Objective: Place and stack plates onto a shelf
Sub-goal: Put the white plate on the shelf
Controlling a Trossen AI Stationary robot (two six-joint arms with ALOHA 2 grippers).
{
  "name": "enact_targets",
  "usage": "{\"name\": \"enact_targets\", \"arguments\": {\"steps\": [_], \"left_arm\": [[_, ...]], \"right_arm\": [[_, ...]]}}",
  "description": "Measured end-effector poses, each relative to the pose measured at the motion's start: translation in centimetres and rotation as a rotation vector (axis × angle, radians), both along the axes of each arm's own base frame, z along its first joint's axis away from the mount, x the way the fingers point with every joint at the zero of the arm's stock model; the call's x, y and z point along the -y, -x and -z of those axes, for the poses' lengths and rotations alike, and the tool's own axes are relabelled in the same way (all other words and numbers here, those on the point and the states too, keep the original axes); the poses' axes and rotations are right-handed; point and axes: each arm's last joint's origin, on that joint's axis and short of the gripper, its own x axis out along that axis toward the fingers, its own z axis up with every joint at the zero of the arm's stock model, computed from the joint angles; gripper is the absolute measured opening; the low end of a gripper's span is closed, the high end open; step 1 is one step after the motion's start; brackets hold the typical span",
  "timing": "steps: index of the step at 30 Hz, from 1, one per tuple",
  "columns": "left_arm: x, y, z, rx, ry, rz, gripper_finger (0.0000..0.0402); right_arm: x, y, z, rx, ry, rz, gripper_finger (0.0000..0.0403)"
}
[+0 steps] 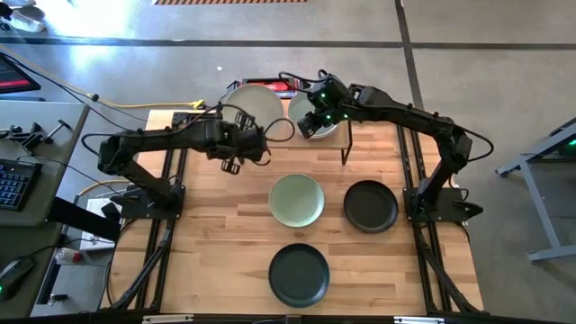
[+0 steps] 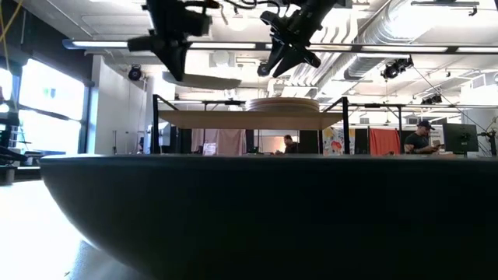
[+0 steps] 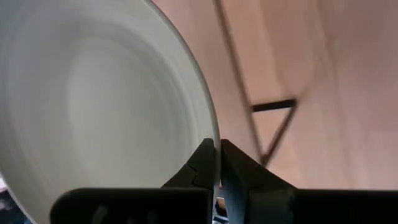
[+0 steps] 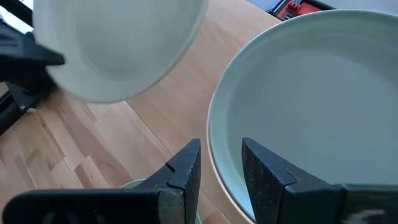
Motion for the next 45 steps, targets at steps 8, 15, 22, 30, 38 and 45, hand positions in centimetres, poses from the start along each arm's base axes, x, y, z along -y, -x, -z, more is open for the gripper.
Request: {"name": "enact_targets", "arguments": {"steps": [8,15,22,30,38,45], "left_arm": [[-2.5,-0.9,1.8,-0.094,0.001,-0.007,0.0000],[-3.2,-2.2,3.8,-0.170,0.012,-0.001,0.0000],[-3.4,-2.7,4.2,-0.149,-0.001,0.000,0.0000],[-3.4,-3.1,4.1,-0.129,0.017,0.038,0.0000],[-3.5,-3.2,3.9,-0.066,0.051,0.026,0.0000],[-3.4,-3.3,4.0,0.007,0.123,-0.032,0.0000]], "right_arm": [[0.0,0.0,0.0,-0.006,-0.003,-0.004,0.0097],[-0.1,0.1,0.1,-0.018,-0.008,-0.004,0.0097],[-0.2,0.3,0.3,-0.047,-0.011,-0.015,0.0097],[-0.2,0.4,0.4,-0.058,-0.015,-0.015,0.0097],[-0.2,0.4,0.4,-0.057,-0.015,-0.015,0.0097],[-0.2,0.4,0.4,-0.059,-0.016,-0.015,0.0097]]}}
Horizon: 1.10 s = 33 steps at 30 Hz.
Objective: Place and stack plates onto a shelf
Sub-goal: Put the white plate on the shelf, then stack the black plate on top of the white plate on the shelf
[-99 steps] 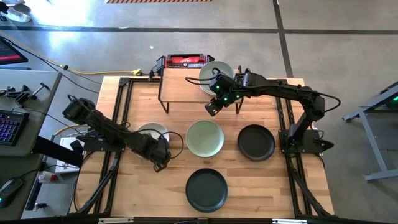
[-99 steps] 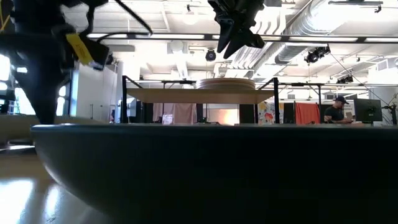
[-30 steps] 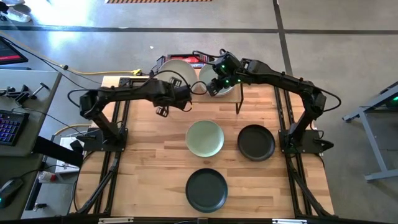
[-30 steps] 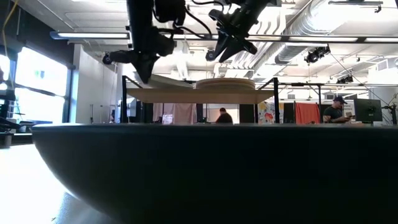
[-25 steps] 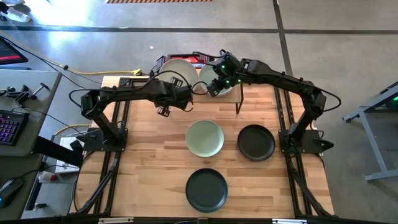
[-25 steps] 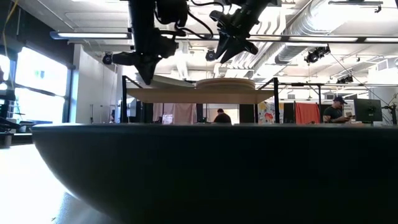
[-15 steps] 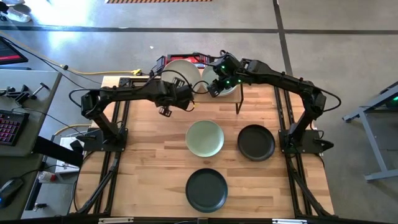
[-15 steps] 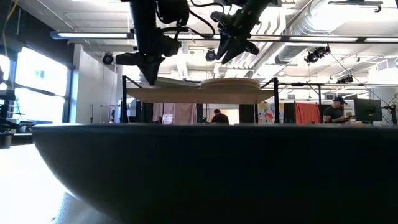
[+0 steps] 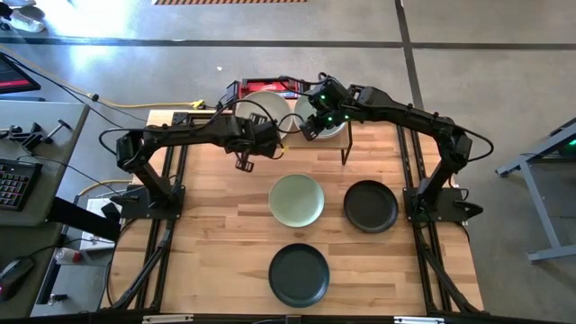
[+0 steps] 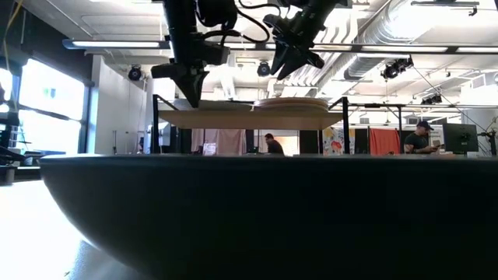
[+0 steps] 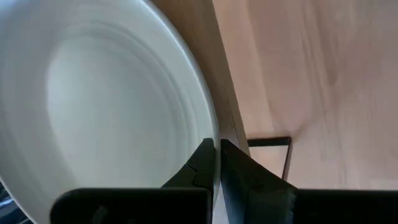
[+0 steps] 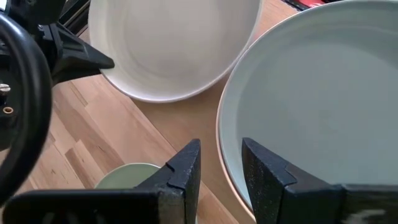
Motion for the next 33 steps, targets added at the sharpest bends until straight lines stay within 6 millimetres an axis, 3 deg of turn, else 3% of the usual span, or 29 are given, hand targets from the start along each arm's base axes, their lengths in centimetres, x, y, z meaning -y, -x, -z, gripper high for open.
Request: {"name": "enact_targets", "arguments": {"steps": [13,28,33], "left_arm": [[0.0,-0.1,0.0,0.033,-0.002,-0.050,0.0019],[0.1,0.0,-0.1,0.074,0.021,-0.122,0.0098],[0.3,0.1,-1.2,0.107,0.094,-0.174,0.0108]], "right_arm": [[0.0,0.0,0.0,-0.005,-0.002,0.000,0.0097],[0.0,0.0,0.0,-0.004,-0.005,0.002,0.0097],[-0.1,0.0,0.0,0.008,-0.035,-0.004,0.0097]]}}
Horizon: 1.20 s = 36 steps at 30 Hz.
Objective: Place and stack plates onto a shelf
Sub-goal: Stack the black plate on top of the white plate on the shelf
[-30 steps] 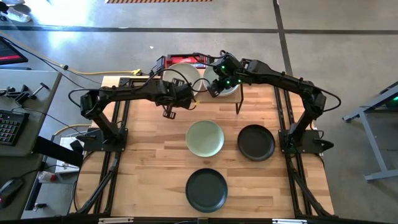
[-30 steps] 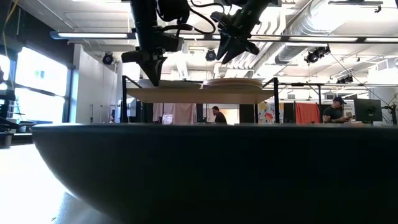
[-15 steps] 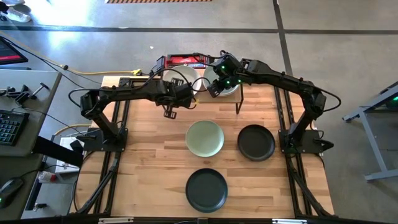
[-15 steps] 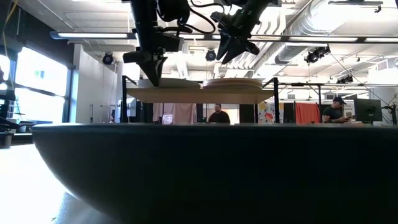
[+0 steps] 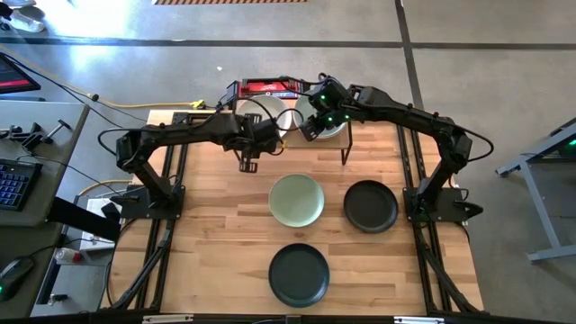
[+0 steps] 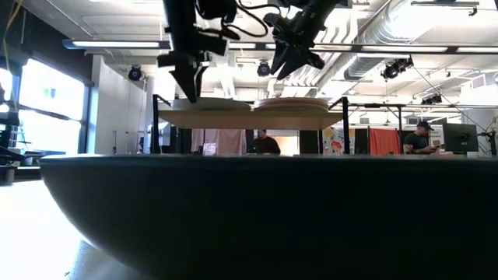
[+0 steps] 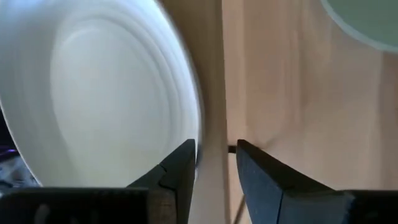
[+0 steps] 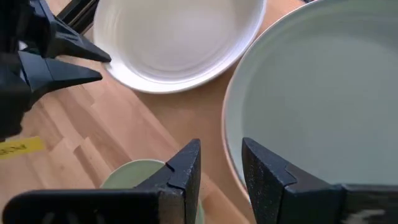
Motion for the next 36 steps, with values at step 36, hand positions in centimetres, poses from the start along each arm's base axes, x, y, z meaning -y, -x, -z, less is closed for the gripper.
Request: {"name": "enact_targets", "arguments": {"steps": [36], "left_arm": [[8.7,3.1,-2.5,-0.116,0.270,-0.353,0.0108]], "right_arm": [[-20.0,1.4,5.3,-0.524,-0.236,-0.200,0.0097]]}}
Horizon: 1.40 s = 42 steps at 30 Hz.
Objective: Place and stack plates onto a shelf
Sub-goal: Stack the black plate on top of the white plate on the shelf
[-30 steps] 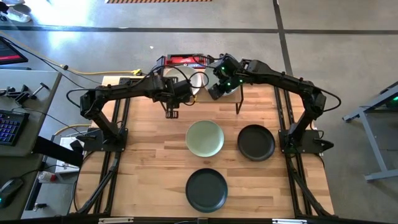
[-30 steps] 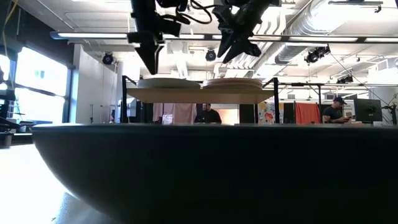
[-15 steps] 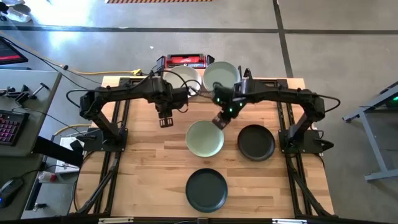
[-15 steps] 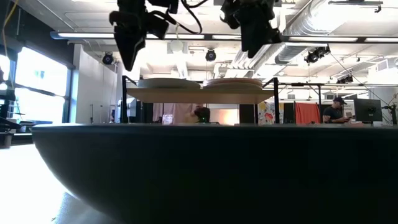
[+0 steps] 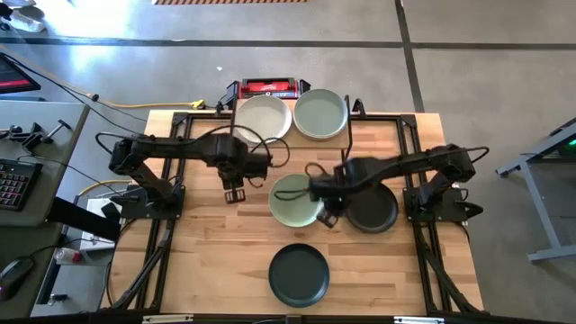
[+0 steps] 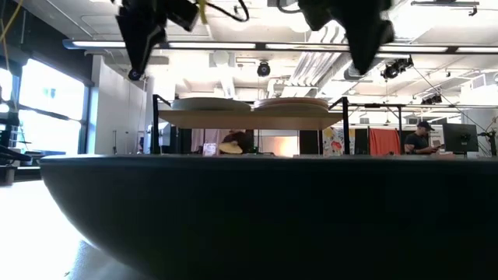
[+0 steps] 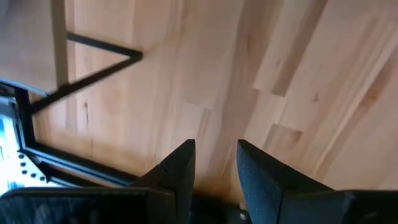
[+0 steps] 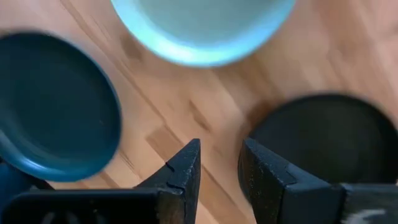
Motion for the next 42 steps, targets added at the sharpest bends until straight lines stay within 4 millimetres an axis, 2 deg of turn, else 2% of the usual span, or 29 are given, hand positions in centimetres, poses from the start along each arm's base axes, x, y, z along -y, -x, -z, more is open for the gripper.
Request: {"name": "enact_targets", "arguments": {"steps": [8,15,20,25,30,42], "left_arm": [[2.7,2.1,-0.5,0.053,-0.048,-0.047,0.0108],[4.5,4.1,-1.0,0.115,-0.057,-0.112,0.0108],[5.5,5.4,-0.9,0.135,-0.056,-0.141,0.0108],[6.3,6.0,-0.3,0.127,-0.061,-0.151,0.0108],[6.8,6.3,0.3,0.107,-0.068,-0.133,0.0108],[6.9,6.3,0.3,0.117,-0.069,-0.136,0.0108]], "right_arm": [[-3.6,1.5,2.7,-0.090,0.007,0.021,0.0097],[-5.4,2.4,5.4,-0.116,0.012,0.031,0.0097],[-5.7,3.6,7.3,-0.183,0.035,0.100,0.0097],[-5.6,4.0,8.4,-0.205,0.047,0.120,0.0097],[-5.5,4.2,9.3,-0.202,0.061,0.114,0.0097],[-5.1,4.9,11.9,-0.187,0.068,0.115,0.0097]]}}
